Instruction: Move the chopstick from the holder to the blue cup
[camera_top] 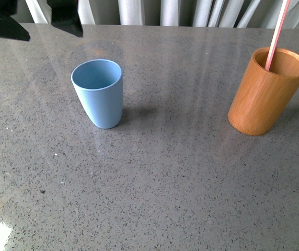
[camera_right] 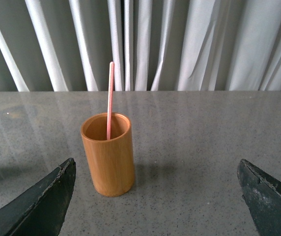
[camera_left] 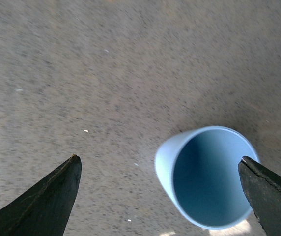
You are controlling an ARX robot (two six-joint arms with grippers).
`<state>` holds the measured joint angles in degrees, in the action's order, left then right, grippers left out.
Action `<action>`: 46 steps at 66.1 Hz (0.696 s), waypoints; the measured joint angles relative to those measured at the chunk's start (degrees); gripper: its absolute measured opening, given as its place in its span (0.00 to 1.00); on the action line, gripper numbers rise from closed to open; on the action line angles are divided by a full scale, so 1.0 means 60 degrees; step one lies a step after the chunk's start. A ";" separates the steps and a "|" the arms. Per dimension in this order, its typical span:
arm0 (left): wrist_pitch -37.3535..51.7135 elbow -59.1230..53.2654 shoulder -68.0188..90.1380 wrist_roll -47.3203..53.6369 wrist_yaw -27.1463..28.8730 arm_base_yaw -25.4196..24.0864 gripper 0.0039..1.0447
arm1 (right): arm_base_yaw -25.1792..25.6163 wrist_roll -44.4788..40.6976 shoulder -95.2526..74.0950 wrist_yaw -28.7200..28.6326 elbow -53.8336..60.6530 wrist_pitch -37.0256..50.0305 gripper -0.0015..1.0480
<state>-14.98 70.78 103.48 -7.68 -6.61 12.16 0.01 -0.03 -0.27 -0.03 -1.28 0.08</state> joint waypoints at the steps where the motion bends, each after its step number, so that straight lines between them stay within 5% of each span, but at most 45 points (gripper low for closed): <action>1: 0.0164 -0.0124 -0.0138 0.0004 -0.0040 -0.0062 0.92 | 0.0000 0.0000 0.0000 0.0000 0.0000 0.0000 0.91; 17: 0.2459 -0.1621 -0.1931 -0.0106 -0.0696 -0.0616 0.92 | 0.0000 0.0000 0.0000 0.0000 0.0000 0.0000 0.91; 20: 0.3493 -0.2025 -0.2135 0.0106 0.0015 -0.0576 0.88 | 0.0000 0.0000 0.0000 0.0000 0.0000 0.0000 0.91; 25: 0.7144 -0.3599 -0.2495 0.0678 0.1923 -0.0550 0.74 | 0.0000 0.0000 0.0000 -0.0004 0.0000 0.0000 0.91; 32: 0.9927 -0.5431 -0.2969 0.0980 0.2324 -0.0696 0.57 | 0.0000 0.0000 0.0000 0.0004 0.0000 0.0000 0.91; 46: 1.1111 -0.7734 -0.4568 0.1140 0.2047 -0.1104 0.18 | 0.0000 0.0000 0.0000 0.0000 0.0000 0.0000 0.91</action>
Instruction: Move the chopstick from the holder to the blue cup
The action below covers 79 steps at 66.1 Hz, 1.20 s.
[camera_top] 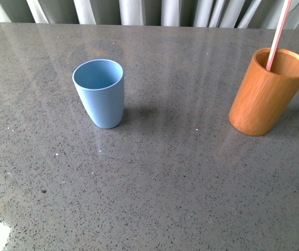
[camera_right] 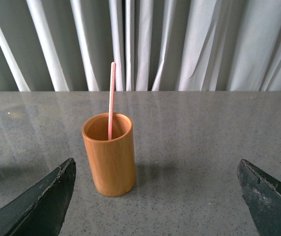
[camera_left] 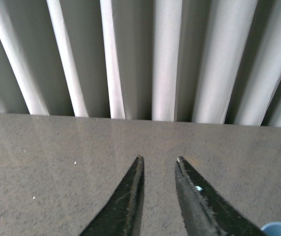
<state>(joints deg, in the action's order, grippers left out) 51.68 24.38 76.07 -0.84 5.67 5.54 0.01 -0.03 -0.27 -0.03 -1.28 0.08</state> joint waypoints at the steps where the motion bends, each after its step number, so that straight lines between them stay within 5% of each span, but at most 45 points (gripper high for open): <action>1: 0.0022 -0.0168 -0.0109 0.0000 -0.0025 -0.0025 0.14 | 0.0000 0.0000 0.0000 0.0000 0.0000 0.0000 0.91; 6: 0.0066 -0.0747 -0.0568 -0.0007 -0.0182 -0.0113 0.01 | 0.0000 0.0000 0.0000 0.0000 0.0000 0.0000 0.91; 49: -0.0845 -0.3636 -0.4503 0.0044 -0.0943 -0.0892 0.01 | 0.0000 0.0000 0.0000 0.0000 0.0000 0.0000 0.91; 79: -0.3679 -0.3920 -0.7686 0.0044 -0.0943 -0.0896 0.01 | 0.0000 0.0000 0.0000 0.0000 0.0000 0.0000 0.91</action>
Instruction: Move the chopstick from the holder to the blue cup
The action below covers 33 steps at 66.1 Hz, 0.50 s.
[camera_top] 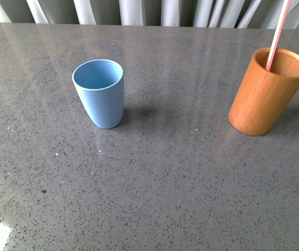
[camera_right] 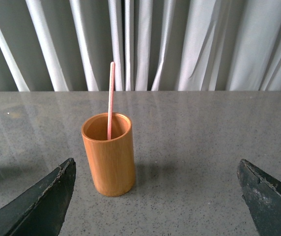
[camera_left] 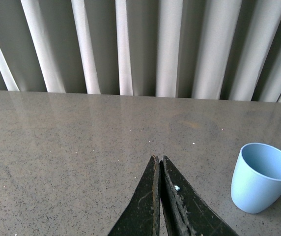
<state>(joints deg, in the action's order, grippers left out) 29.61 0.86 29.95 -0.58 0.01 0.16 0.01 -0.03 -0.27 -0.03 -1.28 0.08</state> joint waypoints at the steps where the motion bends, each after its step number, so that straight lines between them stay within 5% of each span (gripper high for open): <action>1: -0.0055 0.0000 -0.0055 0.0000 0.0000 0.0000 0.01 | 0.0000 0.0000 0.0000 0.0000 0.0000 0.0000 0.91; 33: -0.2062 -0.0004 -0.2127 0.0000 -0.0004 0.0000 0.01 | 0.0000 0.0000 0.0000 0.0000 0.0000 0.0000 0.91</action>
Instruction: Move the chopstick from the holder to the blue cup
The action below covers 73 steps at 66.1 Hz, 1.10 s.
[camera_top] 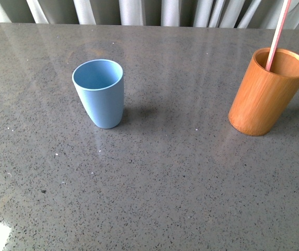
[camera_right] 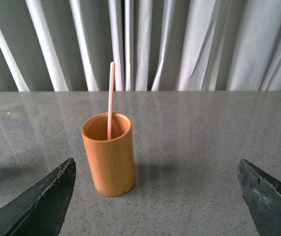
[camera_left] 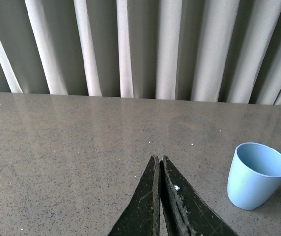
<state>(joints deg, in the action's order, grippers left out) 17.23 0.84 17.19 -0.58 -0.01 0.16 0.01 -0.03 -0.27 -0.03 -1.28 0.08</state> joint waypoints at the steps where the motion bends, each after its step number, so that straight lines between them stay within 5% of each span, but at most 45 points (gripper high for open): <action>1: -0.0069 0.0000 -0.0066 0.0000 0.0000 0.0004 0.01 | 0.0000 0.0000 0.0000 0.0000 0.0000 0.0000 0.91; 50: -0.2878 0.0000 -0.2707 0.0007 0.0000 -0.0004 0.02 | 0.0000 0.0000 -0.0007 0.0000 0.0000 0.0000 0.91; 58: -0.2874 0.0000 -0.2710 0.0007 0.0000 -0.0004 0.20 | 0.0000 0.0000 0.0000 0.0000 0.0000 0.0000 0.91; 73: -0.2874 0.0000 -0.2714 0.0007 0.0004 -0.0004 0.74 | 0.0000 0.0000 0.0000 0.0004 0.0000 0.0000 0.91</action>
<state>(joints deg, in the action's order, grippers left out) -0.01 0.84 0.91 -0.54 0.01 0.14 0.01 -0.03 -0.27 -0.01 -1.28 0.08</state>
